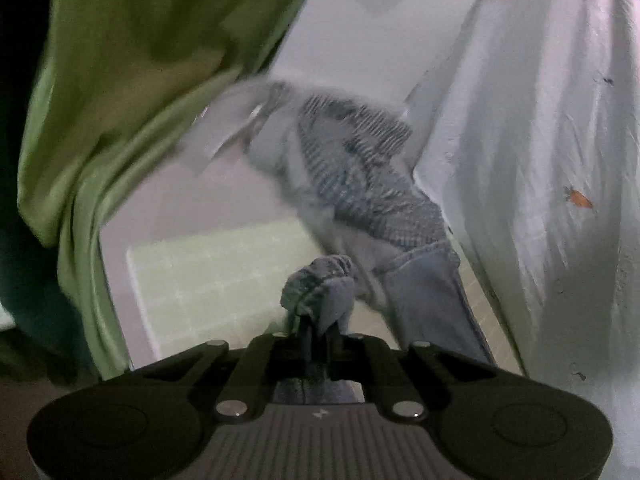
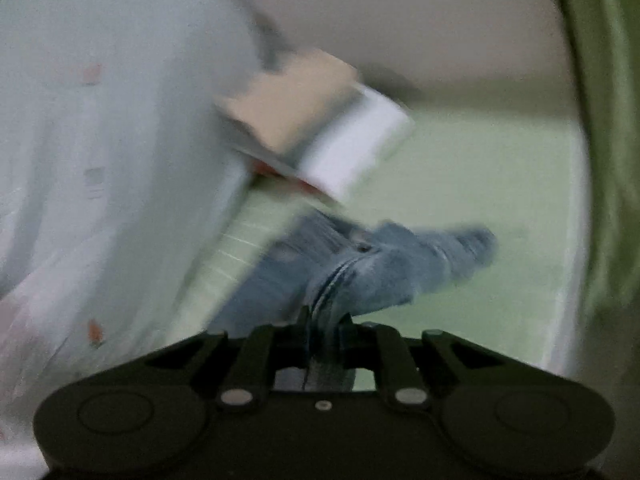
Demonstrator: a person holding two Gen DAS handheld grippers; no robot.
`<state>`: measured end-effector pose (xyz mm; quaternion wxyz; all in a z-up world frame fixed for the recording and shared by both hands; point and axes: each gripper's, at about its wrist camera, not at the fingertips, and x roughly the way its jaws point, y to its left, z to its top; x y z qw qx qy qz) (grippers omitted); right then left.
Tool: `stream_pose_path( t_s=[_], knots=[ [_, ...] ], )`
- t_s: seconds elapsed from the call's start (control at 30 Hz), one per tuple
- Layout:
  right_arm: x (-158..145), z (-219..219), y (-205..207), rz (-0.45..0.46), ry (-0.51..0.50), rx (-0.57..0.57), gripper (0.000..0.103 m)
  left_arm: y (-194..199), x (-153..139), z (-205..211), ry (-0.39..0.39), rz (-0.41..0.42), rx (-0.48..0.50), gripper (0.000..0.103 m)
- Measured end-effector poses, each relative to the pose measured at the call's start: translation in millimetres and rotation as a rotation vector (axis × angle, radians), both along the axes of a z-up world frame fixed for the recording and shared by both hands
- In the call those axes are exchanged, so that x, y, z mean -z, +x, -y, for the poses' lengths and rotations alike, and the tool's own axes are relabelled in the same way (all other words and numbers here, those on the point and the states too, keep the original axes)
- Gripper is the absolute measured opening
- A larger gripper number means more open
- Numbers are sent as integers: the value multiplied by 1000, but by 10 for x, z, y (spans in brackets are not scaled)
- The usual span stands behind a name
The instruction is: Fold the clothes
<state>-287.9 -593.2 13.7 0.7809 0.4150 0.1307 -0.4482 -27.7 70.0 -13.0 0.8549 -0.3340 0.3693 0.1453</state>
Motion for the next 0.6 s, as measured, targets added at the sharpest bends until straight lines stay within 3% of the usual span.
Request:
stream_pose_path(
  t_s=[0.07, 0.1, 0.2, 0.37, 0.47, 0.6],
  knots=[
    [5, 51, 193, -80, -98, -58, 12, 141, 94, 88, 12, -39, -15, 6],
    [12, 96, 197, -75, -87, -48, 12, 198, 145, 118, 2, -58, -28, 6],
    [33, 228, 210, -59, -56, -19, 12, 172, 216, 131, -121, -32, -86, 6],
    [56, 464, 240, -27, 3, 29, 12, 412, 146, 332, -74, -32, -106, 6],
    [28, 660, 444, -23, 14, 32, 12, 833, 119, 526, -64, -21, -75, 6],
    [12, 1117, 1095, -37, 11, -50, 13, 1873, 178, 911, -107, -8, -1, 6]
  ],
)
